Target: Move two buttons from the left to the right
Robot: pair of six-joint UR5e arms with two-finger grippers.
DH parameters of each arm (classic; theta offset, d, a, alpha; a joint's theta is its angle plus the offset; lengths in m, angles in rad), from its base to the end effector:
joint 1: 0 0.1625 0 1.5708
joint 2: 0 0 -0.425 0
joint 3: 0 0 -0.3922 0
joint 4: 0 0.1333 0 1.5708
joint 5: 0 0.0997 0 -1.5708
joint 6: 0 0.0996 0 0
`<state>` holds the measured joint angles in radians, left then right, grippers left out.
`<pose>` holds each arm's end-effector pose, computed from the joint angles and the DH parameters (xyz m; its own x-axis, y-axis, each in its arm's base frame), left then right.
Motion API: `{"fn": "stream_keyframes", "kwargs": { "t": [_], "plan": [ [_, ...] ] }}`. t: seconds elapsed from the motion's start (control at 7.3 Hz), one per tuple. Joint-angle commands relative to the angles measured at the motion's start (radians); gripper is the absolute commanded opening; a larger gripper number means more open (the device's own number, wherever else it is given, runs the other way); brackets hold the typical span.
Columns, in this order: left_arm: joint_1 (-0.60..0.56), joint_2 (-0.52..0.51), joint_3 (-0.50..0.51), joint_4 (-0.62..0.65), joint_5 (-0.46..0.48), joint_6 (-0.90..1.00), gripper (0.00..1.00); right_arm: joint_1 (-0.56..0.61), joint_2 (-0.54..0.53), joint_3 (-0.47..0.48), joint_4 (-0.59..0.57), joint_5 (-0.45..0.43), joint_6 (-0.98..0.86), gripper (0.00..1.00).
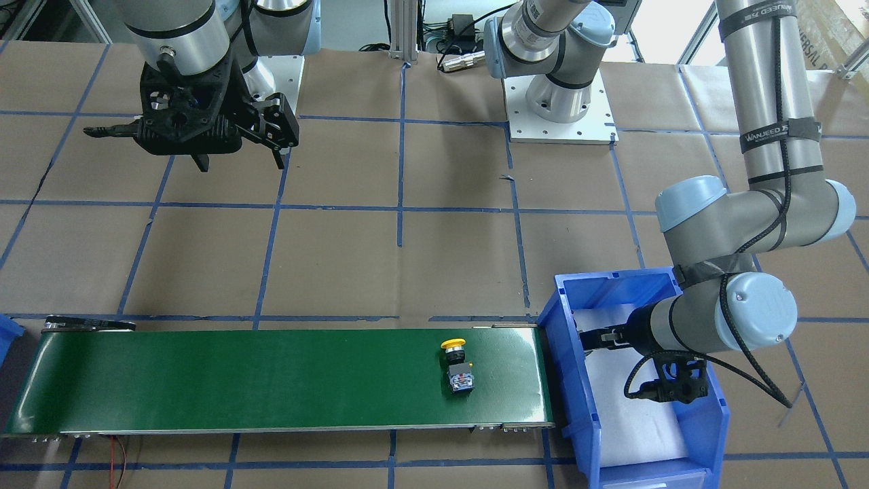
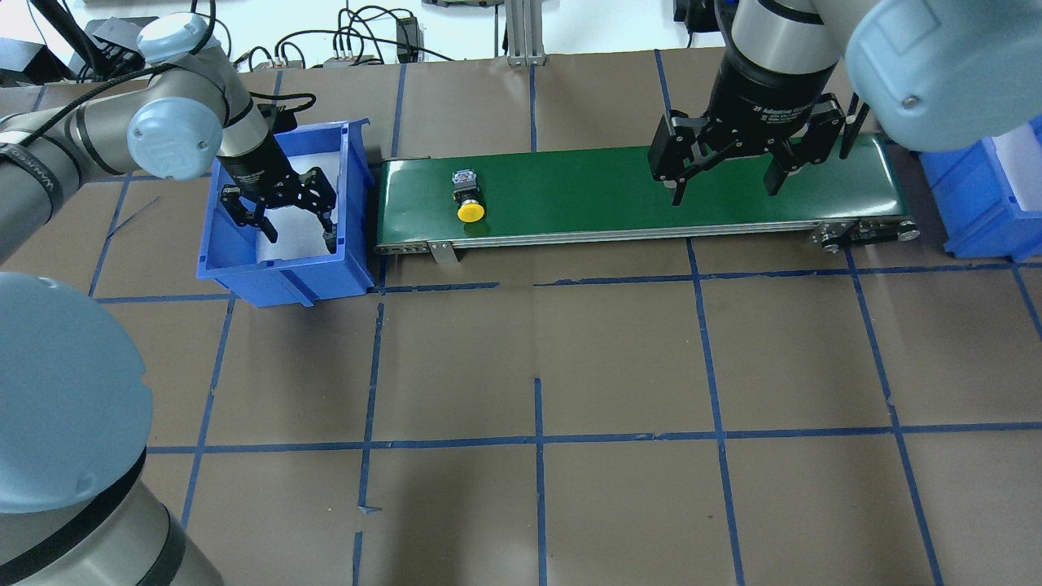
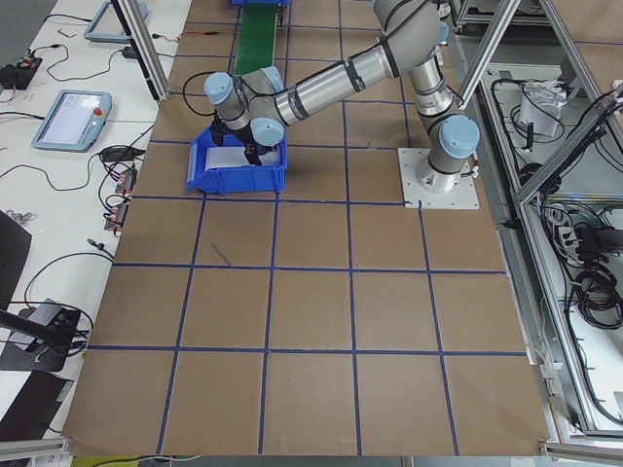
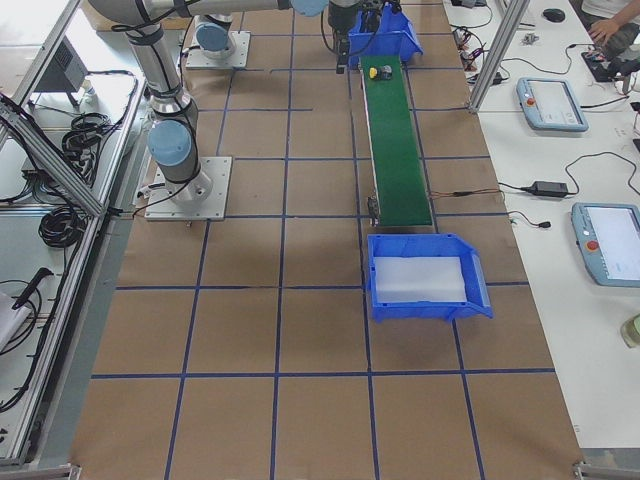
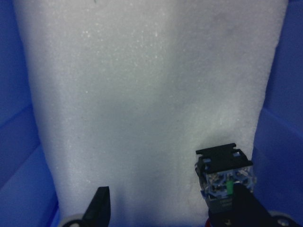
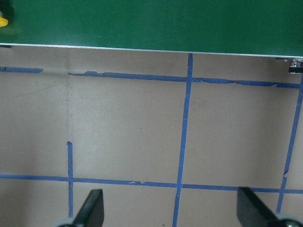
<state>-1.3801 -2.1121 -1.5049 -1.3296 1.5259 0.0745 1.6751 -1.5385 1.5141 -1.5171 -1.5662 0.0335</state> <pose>-0.0137 -0.6561 0.2273 -0.9899 -0.1279 0.0608 -0.1110 0.9673 0.2282 0.1854 -0.4859 0.4944 -0.9975 -0.0706 -0.0036 -0.0707 0.9971 0.0294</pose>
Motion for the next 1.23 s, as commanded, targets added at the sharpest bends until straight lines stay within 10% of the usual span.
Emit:
{"fn": "stream_keyframes", "kwargs": {
  "t": [0.0,1.1],
  "plan": [
    [0.003,-0.005,0.015,0.012,-0.039,-0.016,0.91,0.0,0.0,0.0,0.0,0.0,0.0,1.0],
    [-0.008,-0.039,0.02,0.03,0.117,0.054,0.89,0.0,0.001,0.0,-0.003,0.0,0.0,1.0]
  ]
}}
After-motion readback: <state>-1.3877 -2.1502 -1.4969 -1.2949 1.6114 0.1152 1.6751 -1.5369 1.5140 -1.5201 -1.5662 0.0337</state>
